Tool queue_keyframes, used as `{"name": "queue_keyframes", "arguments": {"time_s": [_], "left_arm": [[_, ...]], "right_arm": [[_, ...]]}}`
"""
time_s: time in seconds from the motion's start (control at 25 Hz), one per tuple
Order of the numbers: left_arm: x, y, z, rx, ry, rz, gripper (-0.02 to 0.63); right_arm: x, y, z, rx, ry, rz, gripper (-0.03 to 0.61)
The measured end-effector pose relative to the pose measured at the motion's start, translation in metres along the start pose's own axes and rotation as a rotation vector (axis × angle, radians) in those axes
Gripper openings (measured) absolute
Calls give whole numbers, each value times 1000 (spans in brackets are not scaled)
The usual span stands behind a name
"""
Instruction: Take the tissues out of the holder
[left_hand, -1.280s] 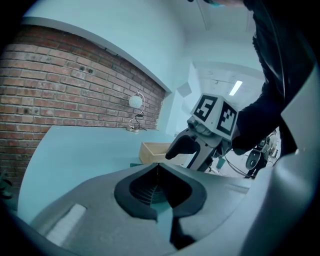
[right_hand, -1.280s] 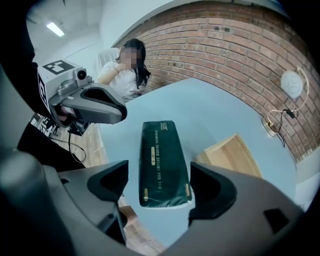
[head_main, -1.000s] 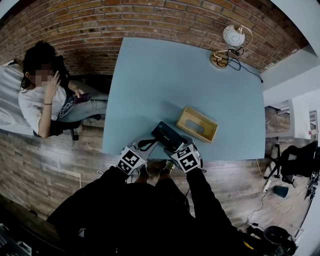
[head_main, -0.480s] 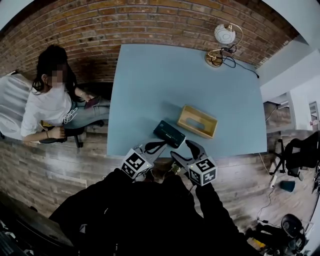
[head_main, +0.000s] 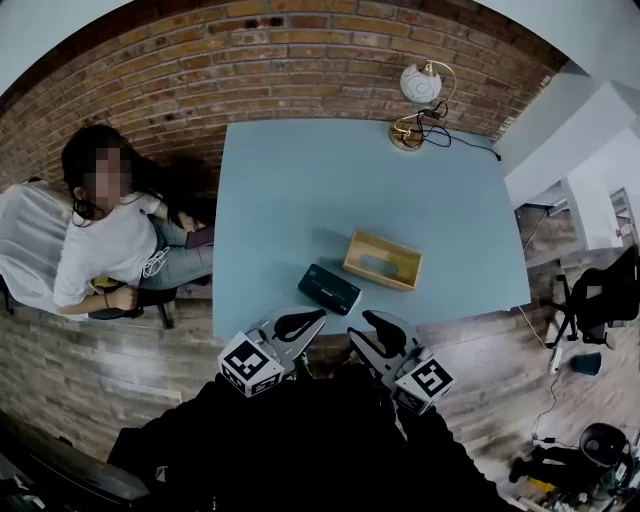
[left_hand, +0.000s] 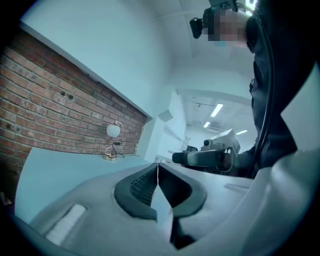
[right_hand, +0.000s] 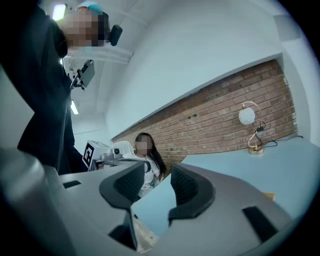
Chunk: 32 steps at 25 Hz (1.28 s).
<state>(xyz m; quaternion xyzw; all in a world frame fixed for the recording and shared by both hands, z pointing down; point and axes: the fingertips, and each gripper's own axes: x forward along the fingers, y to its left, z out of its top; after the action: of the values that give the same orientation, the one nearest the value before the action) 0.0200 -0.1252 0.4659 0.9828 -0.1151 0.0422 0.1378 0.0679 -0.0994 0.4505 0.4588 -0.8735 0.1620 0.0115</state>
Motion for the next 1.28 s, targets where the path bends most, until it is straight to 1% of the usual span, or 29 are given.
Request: {"name": "queue_keyframes", "arguments": {"time_s": [0.12, 0.16, 0.2, 0.24, 0.4, 0.72, 1.04, 1.28], "left_arm": [[0, -8, 16, 38, -20, -13, 9], [0, -12, 19, 49, -22, -21, 9], [0, -15, 22, 62, -23, -30, 9], [0, -18, 26, 75, -24, -37, 9], [-1, -27, 45, 63, -68, -55, 9], [-7, -33, 51, 69, -94, -57, 9], [-11, -33, 48, 84, -86, -60, 9], [-12, -29, 43, 73, -76, -65, 9]], "right_arm": [[-6, 2, 17, -37, -48, -21, 79], [-8, 2, 20, -56, -61, -28, 35], [-9, 3, 21, -74, -73, -32, 14], [-10, 4, 23, -87, -84, -34, 6], [-10, 11, 31, -96, -114, -32, 6], [-7, 19, 34, -135, -116, -39, 6], [-3, 24, 31, -146, -107, -48, 6], [-1, 23, 24, -147, -88, -46, 6]]}}
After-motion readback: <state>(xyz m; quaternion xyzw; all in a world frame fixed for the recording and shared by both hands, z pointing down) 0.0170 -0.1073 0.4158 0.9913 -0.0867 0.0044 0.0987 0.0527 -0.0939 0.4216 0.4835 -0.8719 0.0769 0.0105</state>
